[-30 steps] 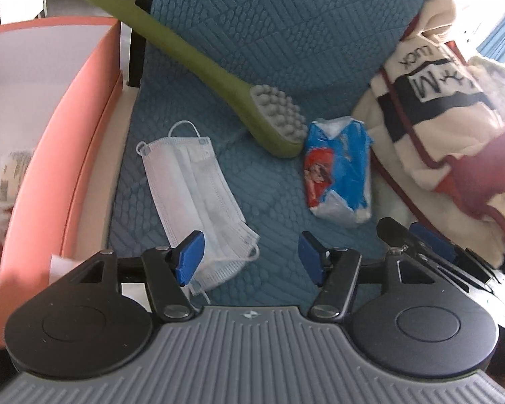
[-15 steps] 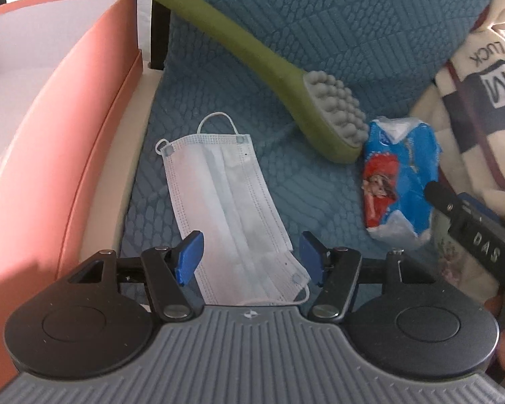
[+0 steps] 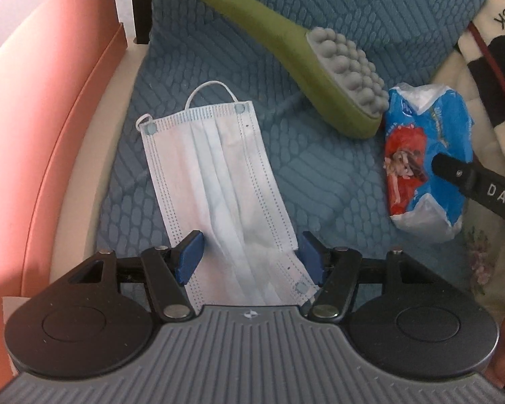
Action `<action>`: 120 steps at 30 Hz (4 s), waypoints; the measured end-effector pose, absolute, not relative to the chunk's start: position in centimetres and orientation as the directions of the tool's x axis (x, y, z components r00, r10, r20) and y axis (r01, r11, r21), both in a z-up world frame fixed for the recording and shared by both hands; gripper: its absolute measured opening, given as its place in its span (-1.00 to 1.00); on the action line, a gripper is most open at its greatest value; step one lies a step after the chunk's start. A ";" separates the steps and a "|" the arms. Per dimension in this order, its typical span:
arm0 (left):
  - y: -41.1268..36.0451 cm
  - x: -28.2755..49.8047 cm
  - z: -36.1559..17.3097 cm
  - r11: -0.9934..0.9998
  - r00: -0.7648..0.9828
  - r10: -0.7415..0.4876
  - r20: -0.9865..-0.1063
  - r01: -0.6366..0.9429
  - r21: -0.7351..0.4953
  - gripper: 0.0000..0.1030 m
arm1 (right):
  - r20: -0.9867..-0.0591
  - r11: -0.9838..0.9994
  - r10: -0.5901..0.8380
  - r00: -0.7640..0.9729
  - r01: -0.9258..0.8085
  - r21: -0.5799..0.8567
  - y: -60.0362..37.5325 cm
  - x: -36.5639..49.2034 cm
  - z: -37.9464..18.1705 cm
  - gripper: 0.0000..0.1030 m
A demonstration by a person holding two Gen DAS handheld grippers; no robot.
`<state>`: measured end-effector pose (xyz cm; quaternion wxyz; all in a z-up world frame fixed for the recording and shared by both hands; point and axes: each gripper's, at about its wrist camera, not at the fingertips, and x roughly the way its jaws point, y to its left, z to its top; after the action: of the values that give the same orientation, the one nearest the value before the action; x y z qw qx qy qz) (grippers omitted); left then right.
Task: Organize soft objects
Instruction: 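Grasp the white face mask with the left tool while the right tool grasps the blue tissue pack, then lift and carry the mask in the left tool while the right tool carries the tissue pack to the box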
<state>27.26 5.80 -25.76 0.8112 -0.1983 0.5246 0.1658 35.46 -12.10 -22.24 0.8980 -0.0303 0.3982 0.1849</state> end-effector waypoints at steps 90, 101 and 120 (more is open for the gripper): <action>4.7 8.8 -9.6 0.924 0.760 -0.022 -0.649 -0.232 -0.303 -0.73 | -0.565 0.810 0.568 0.599 -0.529 0.253 -14.3 15.1 -10.8 -0.84; 9.7 3.8 -7.6 0.893 0.773 0.068 -0.631 -0.329 -0.307 -0.73 | -0.541 0.731 0.652 0.531 -0.629 0.264 -9.1 13.0 -9.1 -0.84; 19.9 -4.6 -7.1 0.787 0.706 0.259 -0.659 -0.550 -0.280 -0.73 | -0.542 0.532 0.774 0.327 -0.800 0.278 2.4 9.8 -8.8 -0.84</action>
<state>-4.56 19.89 -7.10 0.8931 -0.2354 0.3093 0.2265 9.76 2.39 -8.83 0.8143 -0.0200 0.3209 0.4833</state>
